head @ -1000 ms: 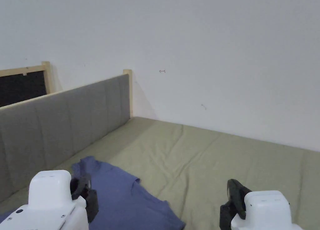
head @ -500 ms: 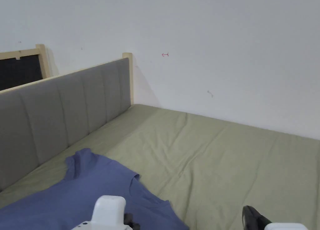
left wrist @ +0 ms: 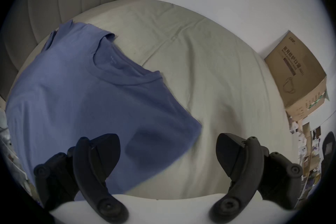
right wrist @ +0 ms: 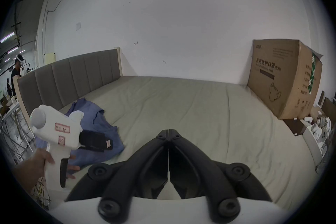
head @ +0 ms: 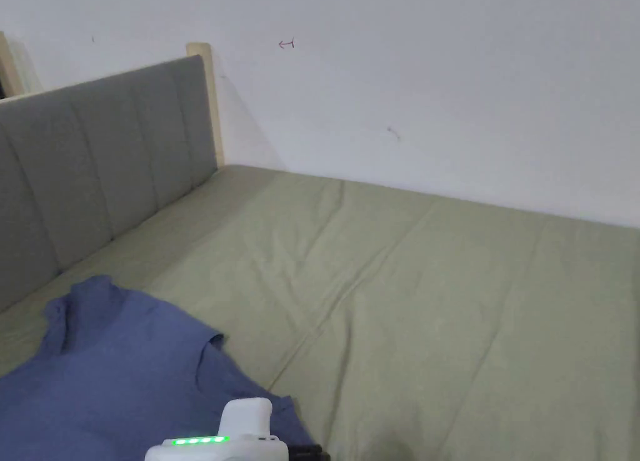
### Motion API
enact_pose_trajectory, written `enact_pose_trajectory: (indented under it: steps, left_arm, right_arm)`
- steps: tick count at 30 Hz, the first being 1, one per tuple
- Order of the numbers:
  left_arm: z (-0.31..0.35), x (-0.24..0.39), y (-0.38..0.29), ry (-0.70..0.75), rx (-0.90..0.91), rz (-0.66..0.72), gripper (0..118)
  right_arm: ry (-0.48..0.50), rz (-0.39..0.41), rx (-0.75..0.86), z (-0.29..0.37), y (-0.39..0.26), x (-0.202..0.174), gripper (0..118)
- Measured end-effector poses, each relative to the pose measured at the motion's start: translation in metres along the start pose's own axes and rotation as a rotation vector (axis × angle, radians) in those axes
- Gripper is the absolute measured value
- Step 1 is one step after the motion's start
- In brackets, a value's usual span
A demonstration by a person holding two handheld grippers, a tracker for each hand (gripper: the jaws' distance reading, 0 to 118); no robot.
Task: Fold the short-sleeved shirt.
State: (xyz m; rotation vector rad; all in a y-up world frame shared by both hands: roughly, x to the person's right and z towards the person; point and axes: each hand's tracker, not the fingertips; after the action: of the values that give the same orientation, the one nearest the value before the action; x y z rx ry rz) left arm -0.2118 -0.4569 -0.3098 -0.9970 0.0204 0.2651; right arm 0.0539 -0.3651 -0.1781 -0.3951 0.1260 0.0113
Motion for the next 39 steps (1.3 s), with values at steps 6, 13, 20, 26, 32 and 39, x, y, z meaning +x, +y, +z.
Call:
enact_pose_trajectory:
  steps: [6,13,20,26,32,39]
  left_arm:
    - [-0.040,0.002,0.017,0.071,-0.033,-0.038,112]
    - [-0.059,0.012,0.011,0.159,-0.065,-0.078,114]
    - [-0.027,-0.017,0.020,0.143,0.015,0.082,4]
    - [0.016,-0.029,0.036,-0.083,0.099,0.324,4]
    - [0.075,0.021,0.083,-0.179,0.265,0.259,4]
    - [0.130,0.172,0.127,-0.587,0.357,0.135,4]
  right_arm:
    - [0.013,-0.012,-0.042,-0.013,-0.013,-0.001,0]
    - [0.020,-0.040,-0.074,-0.020,-0.020,0.001,0]
    - [0.032,-0.101,-0.093,-0.014,-0.027,0.006,0]
    - [0.042,-0.105,-0.060,0.002,-0.023,0.018,0]
    - [0.018,-0.233,-0.025,0.033,-0.016,0.054,0]
    - [-0.138,-0.309,0.002,0.090,-0.022,0.110,0]
